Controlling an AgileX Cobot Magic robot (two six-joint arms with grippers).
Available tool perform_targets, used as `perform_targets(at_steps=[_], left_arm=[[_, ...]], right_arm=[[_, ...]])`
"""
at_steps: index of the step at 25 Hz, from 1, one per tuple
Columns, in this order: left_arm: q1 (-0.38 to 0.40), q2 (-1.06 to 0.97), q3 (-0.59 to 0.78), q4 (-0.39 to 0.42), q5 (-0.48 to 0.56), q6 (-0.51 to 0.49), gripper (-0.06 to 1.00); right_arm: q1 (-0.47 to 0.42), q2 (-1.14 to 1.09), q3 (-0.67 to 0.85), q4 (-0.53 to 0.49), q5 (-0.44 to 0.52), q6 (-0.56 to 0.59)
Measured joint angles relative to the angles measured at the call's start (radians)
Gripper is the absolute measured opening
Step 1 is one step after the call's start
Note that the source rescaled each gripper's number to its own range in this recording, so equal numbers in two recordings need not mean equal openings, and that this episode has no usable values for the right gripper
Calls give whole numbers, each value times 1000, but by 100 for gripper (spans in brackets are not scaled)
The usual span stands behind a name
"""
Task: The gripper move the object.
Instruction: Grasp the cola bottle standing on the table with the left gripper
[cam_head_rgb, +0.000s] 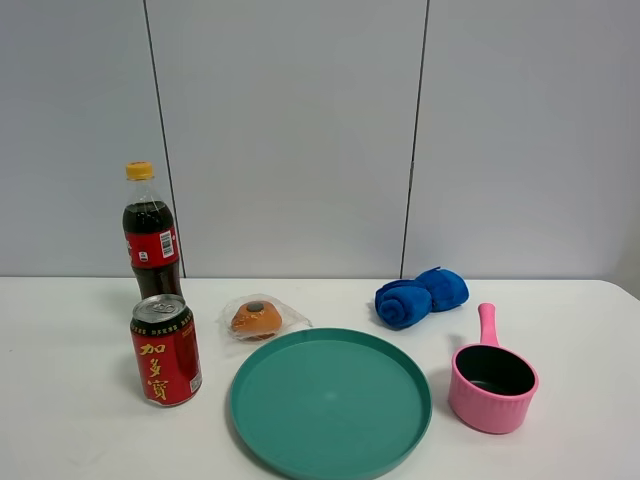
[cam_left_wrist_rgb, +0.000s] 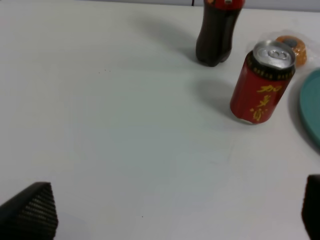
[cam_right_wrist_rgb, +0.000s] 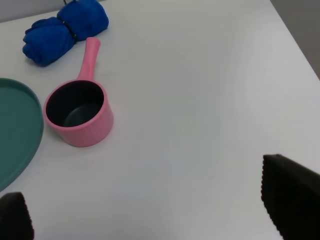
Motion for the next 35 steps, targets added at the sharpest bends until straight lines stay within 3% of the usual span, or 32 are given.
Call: perform_targets(at_steps=[26,35], left_arm=[[0,0,0,0,0,0,100],[0,5,-33,-70,0,27,100]], right_arm=[[0,0,0,0,0,0],[0,0,0,0,0,0]])
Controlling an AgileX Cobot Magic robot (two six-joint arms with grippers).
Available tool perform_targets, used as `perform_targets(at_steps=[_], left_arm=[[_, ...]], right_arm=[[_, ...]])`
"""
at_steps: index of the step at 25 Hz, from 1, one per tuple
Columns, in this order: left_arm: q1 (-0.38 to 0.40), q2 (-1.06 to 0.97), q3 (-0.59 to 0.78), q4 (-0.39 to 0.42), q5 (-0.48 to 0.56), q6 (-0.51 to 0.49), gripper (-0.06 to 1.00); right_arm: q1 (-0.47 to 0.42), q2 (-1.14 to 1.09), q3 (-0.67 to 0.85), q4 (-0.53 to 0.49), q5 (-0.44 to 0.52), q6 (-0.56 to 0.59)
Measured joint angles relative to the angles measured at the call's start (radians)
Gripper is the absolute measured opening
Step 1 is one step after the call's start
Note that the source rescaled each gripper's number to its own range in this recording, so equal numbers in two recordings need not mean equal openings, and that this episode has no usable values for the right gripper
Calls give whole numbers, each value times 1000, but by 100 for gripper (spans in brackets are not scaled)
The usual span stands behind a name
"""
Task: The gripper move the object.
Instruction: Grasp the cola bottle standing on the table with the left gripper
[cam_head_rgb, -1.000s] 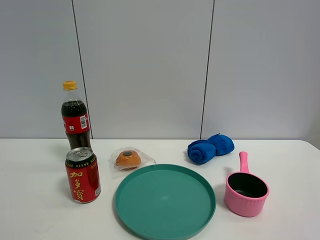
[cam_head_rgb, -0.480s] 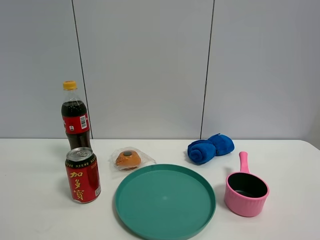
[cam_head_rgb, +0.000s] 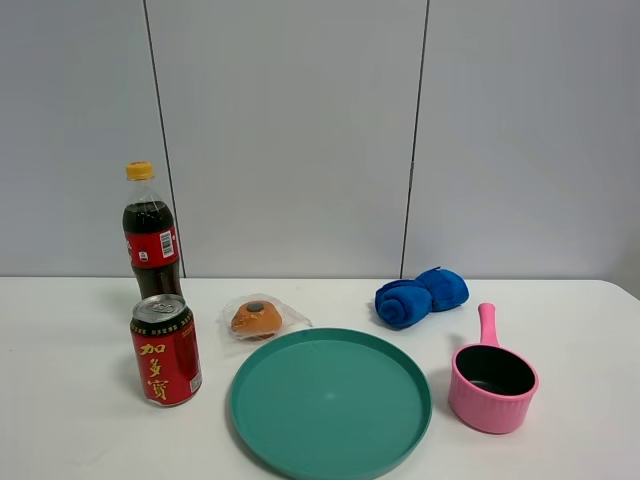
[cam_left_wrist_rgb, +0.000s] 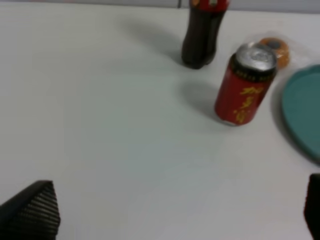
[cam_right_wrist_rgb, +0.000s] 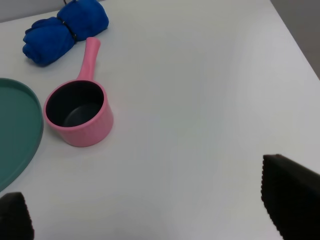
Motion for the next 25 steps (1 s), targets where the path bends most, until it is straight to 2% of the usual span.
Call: perform_targets(at_steps=[4,7,14,25], left_arm=[[0,94,-167,-39,-67,21,100],[0,242,-320,-51,-150,82,100],[0,480,-411,-63,-225,142,100],[0,996,-419,-111,-330,242,100]], right_arm=[[0,0,0,0,0,0],[0,0,0,0,0,0],[0,0,0,0,0,0],[0,0,0,0,0,0]])
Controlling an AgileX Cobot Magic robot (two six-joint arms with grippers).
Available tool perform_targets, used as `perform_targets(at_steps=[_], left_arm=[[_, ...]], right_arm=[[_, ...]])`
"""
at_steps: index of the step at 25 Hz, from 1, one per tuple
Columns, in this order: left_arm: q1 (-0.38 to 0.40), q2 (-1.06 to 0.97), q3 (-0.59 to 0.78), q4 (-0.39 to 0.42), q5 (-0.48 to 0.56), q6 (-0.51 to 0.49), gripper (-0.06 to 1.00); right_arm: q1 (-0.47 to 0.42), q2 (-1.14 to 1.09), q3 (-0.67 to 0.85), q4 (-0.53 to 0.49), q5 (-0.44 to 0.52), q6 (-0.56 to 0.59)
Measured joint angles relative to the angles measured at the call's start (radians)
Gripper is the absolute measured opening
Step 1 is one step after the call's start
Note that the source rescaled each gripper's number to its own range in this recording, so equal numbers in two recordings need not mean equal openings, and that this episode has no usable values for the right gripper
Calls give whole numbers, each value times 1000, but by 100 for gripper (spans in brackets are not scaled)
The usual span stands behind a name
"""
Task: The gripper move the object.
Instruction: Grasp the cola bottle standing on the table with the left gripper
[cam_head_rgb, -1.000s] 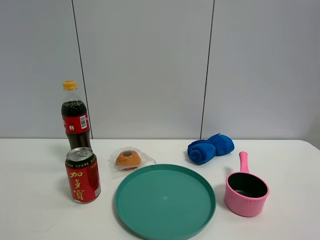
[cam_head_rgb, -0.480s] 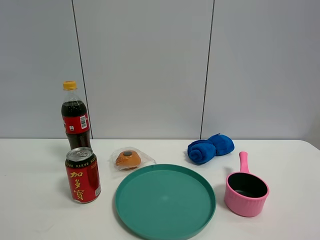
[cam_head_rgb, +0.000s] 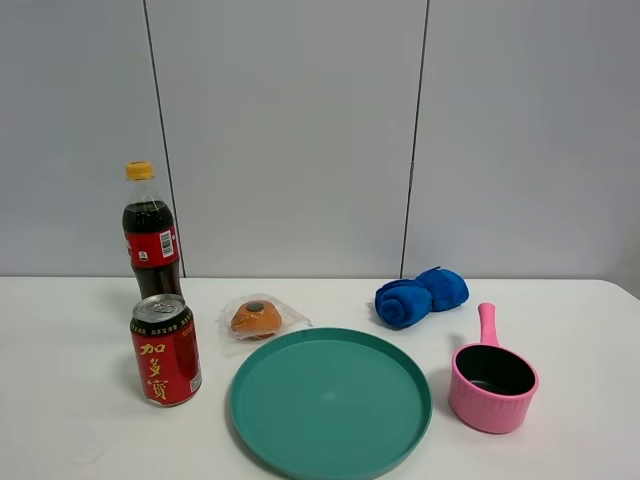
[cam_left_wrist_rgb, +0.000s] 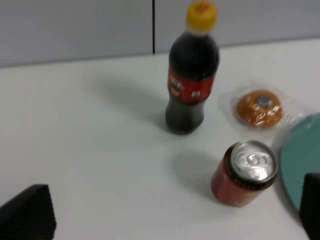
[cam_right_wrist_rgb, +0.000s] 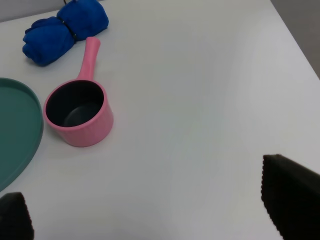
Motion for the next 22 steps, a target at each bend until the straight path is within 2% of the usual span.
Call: perform_targets(at_steps=[2,8,15,18,22], left_arm=[[-14,70,0,0,-48,8,100],[-140,227,-7,1,-200,27,100],[-232,304,-7,-18,-290,145,100],[-237,322,-2,-71,-393,182,100],[-237,322,68,-82,-603,194,100]], right_arm=[[0,0,0,0,0,0],[0,0,0,0,0,0],[0,0,0,0,0,0],[0,0,0,0,0,0],[0,0,0,0,0,0]])
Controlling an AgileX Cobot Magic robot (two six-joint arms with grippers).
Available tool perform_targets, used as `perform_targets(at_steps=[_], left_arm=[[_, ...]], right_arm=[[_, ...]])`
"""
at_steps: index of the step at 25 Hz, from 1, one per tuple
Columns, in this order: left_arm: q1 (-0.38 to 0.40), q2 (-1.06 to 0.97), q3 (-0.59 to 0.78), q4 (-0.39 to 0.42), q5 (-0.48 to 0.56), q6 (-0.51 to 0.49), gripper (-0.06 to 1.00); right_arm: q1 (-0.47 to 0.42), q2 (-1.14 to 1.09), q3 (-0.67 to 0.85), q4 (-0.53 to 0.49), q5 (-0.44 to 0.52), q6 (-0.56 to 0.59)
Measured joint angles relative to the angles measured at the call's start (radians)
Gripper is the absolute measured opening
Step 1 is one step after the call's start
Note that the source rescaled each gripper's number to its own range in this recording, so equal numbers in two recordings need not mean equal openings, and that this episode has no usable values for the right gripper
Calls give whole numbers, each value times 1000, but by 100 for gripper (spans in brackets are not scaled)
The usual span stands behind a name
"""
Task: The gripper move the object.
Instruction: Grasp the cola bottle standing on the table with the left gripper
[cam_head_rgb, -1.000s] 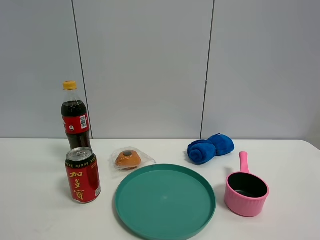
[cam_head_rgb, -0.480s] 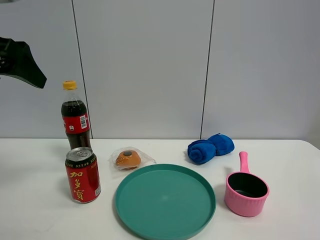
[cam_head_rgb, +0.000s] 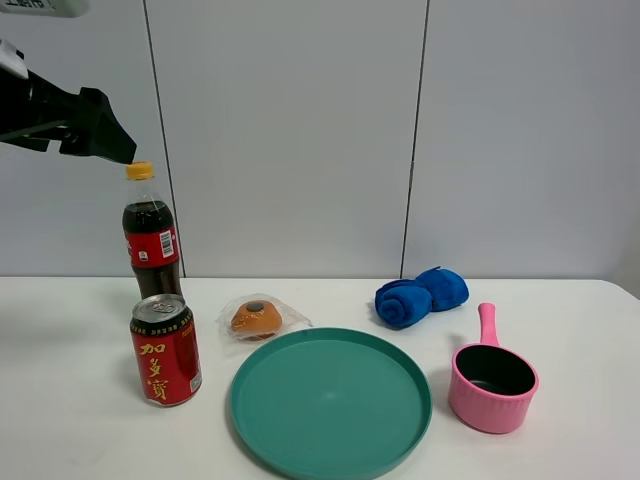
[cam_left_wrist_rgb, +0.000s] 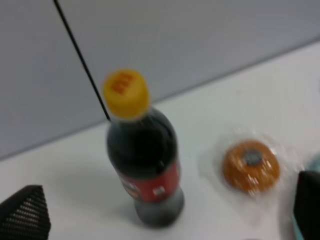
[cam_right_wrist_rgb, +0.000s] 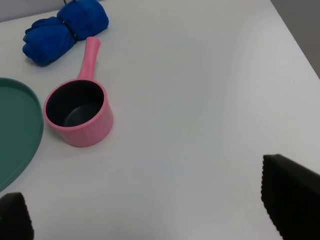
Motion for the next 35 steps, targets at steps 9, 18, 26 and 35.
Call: perform_targets(at_steps=[9,18,26,35], left_arm=[[0,56,125,14,-301,-69,100],[0,190,128,29,-313,-169,100],[0,295,127,97,-377,-206,100],[0,309,127,291,-502,-411,100]], right_arm=[[0,0,0,0,0,0],[0,0,0,0,0,0],[0,0,0,0,0,0],[0,0,0,0,0,0]])
